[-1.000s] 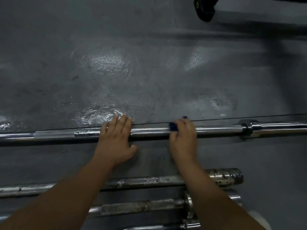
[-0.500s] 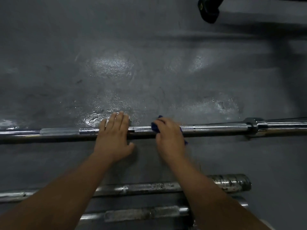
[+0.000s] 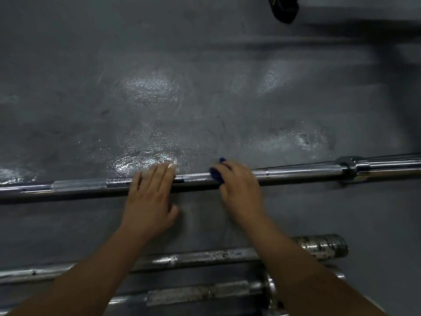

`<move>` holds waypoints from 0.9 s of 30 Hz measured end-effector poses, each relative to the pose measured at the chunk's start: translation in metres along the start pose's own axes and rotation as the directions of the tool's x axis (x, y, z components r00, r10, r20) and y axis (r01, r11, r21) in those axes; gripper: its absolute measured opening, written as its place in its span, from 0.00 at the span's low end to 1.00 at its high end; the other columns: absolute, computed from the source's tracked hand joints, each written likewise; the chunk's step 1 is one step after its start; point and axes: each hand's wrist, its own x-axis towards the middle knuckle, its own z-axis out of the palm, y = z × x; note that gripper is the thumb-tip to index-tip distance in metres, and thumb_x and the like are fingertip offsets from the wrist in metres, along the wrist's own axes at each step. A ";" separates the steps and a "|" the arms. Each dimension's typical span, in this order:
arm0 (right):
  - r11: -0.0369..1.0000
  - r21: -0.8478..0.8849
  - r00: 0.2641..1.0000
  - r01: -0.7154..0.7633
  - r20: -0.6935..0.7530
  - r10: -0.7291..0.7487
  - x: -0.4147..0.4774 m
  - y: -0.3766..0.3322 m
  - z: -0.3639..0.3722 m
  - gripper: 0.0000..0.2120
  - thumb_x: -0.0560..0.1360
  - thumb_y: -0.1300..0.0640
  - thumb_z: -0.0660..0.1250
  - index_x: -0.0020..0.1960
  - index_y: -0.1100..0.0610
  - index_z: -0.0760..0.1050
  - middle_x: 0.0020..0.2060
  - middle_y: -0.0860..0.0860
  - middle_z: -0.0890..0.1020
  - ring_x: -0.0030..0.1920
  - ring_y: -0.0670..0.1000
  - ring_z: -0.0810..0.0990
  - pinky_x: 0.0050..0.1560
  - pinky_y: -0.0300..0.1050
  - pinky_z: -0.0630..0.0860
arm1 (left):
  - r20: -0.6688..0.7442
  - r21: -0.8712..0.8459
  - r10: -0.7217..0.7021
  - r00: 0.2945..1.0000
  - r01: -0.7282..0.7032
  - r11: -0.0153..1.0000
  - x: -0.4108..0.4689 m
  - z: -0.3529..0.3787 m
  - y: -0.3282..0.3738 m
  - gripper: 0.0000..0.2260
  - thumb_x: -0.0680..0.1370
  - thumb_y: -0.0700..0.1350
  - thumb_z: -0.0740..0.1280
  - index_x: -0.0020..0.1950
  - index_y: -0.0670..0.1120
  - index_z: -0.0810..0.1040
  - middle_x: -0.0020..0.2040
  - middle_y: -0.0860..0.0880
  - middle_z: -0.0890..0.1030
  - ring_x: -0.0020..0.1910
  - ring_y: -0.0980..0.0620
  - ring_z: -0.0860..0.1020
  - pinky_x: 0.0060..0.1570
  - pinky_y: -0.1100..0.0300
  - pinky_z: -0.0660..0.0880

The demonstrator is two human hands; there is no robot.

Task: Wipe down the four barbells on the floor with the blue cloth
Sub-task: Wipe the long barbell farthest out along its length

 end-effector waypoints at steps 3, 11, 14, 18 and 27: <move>0.973 0.025 0.960 -0.229 -0.160 0.230 -0.013 0.031 -0.007 0.22 0.67 0.65 0.63 0.60 0.57 0.78 0.59 0.55 0.78 0.58 0.57 0.75 0.63 0.53 0.72 | -0.008 0.038 -0.031 0.999 0.031 0.999 -0.013 -0.004 -0.025 0.40 0.66 0.54 0.63 0.77 0.42 0.63 0.77 0.42 0.65 0.76 0.41 0.62 0.74 0.41 0.55; 0.999 0.029 0.999 -0.033 0.011 0.033 -0.002 0.003 -0.003 0.23 0.68 0.63 0.59 0.61 0.57 0.77 0.61 0.55 0.77 0.60 0.56 0.73 0.65 0.54 0.70 | -0.022 0.023 -0.130 0.991 0.131 0.991 -0.026 -0.009 -0.047 0.39 0.67 0.53 0.62 0.77 0.41 0.62 0.78 0.41 0.63 0.77 0.41 0.61 0.74 0.41 0.54; 0.978 0.013 0.974 -0.209 -0.083 0.209 -0.015 0.019 -0.009 0.22 0.70 0.65 0.62 0.64 0.57 0.76 0.62 0.55 0.75 0.61 0.57 0.73 0.64 0.52 0.71 | 0.005 0.058 -0.212 0.977 0.212 0.976 -0.042 -0.012 -0.082 0.41 0.66 0.55 0.61 0.77 0.40 0.61 0.77 0.39 0.63 0.76 0.39 0.61 0.71 0.39 0.58; 0.971 0.091 0.954 -0.223 -0.183 0.236 -0.006 -0.033 0.015 0.18 0.66 0.67 0.60 0.54 0.60 0.78 0.55 0.57 0.78 0.57 0.60 0.75 0.59 0.55 0.73 | 0.021 0.027 -0.257 0.966 0.257 0.966 -0.042 -0.001 -0.082 0.42 0.64 0.55 0.63 0.76 0.40 0.62 0.76 0.40 0.64 0.76 0.39 0.59 0.73 0.39 0.53; 0.988 0.070 0.988 -0.139 -0.057 0.143 -0.010 -0.004 -0.001 0.23 0.69 0.65 0.62 0.64 0.56 0.76 0.61 0.53 0.76 0.61 0.56 0.73 0.65 0.52 0.71 | -0.042 -0.021 -0.260 0.965 0.259 0.966 -0.040 -0.002 -0.078 0.39 0.68 0.57 0.58 0.76 0.41 0.63 0.76 0.39 0.64 0.76 0.38 0.59 0.73 0.38 0.51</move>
